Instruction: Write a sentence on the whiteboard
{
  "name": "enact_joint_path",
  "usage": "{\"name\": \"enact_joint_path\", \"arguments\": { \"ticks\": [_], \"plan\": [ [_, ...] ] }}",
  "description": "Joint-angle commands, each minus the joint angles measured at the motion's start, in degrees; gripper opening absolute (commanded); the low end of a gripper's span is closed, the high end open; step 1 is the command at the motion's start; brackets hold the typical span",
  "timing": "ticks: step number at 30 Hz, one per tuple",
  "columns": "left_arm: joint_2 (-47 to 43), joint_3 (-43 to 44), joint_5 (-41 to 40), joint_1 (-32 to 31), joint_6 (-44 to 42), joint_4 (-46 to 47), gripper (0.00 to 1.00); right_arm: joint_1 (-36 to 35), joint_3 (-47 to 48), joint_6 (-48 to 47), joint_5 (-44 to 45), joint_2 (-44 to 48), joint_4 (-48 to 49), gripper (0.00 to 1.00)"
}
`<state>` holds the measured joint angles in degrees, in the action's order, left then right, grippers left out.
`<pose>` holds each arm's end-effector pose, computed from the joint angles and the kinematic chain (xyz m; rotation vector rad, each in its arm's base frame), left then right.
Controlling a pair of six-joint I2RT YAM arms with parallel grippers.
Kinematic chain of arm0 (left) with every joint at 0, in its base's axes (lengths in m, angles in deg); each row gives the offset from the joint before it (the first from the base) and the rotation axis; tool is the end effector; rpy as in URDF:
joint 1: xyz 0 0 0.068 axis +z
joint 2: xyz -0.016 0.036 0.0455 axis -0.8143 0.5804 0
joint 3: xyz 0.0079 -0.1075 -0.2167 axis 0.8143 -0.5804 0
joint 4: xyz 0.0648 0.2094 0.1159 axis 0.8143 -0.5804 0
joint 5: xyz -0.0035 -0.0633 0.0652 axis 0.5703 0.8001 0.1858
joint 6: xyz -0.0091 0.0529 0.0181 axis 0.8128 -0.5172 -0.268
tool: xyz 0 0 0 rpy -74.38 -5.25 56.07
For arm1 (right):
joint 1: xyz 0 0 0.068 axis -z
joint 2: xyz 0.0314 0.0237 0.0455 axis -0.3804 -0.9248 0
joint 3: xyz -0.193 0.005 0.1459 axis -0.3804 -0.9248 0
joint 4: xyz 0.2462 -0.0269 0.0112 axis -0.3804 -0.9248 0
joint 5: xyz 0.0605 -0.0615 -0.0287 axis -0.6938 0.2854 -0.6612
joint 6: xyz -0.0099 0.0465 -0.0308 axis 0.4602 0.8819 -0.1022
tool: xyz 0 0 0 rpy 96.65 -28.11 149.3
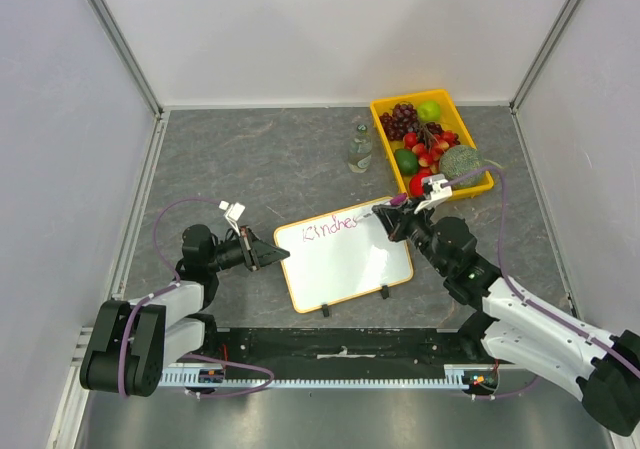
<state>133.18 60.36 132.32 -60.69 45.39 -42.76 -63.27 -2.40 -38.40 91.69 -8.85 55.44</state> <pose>0.1781 -0.0531 0.1333 0.2178 1.9485 -1.4636 0.1649 0.1342 0.2413 -0.0085 1.7129 0.8195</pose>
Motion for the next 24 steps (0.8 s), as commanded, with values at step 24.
{"name": "enact_joint_path", "arguments": {
  "ticks": [24],
  "plan": [
    [0.57, 0.77, -0.23, -0.07, -1.05, 0.88, 0.02, 3.73, 2.76, 0.64, -0.55, -1.93, 0.24, 0.0]
  ]
}}
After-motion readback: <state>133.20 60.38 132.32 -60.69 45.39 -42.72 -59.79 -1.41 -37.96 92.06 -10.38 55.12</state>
